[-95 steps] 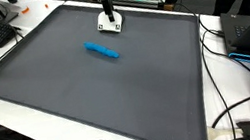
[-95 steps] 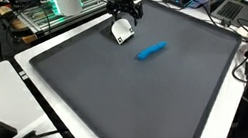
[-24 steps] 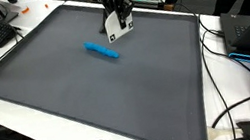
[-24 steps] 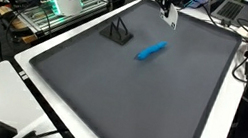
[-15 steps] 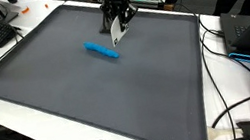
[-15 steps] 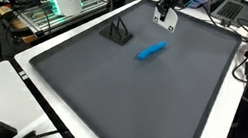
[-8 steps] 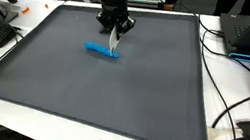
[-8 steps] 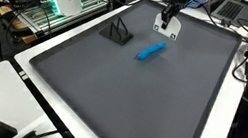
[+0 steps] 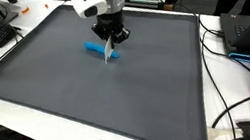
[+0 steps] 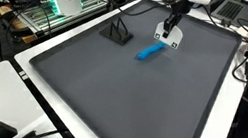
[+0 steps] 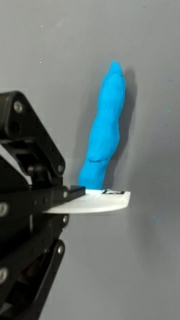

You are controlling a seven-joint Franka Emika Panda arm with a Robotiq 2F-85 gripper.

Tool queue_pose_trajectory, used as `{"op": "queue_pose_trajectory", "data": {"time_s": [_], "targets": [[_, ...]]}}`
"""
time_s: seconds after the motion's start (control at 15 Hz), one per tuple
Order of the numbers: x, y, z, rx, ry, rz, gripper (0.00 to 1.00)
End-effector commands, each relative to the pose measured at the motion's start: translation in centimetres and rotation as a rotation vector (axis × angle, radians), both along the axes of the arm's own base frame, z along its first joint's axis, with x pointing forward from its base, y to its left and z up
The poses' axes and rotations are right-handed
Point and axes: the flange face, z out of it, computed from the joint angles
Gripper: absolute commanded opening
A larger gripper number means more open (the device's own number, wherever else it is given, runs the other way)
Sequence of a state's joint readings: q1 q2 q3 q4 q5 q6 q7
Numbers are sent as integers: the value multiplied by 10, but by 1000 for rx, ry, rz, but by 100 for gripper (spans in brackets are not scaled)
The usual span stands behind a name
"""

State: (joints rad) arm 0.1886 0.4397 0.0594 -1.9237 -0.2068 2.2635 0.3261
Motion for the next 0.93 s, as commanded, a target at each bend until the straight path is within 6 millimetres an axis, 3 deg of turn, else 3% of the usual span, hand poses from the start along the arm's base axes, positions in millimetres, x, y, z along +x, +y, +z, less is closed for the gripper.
{"op": "queue_pose_trajectory", "data": {"time_s": [0.0,0.87], "targets": [[9,1,-12,-25,-5,25,1],[11,-11,-41,-28,1,22,1]]}}
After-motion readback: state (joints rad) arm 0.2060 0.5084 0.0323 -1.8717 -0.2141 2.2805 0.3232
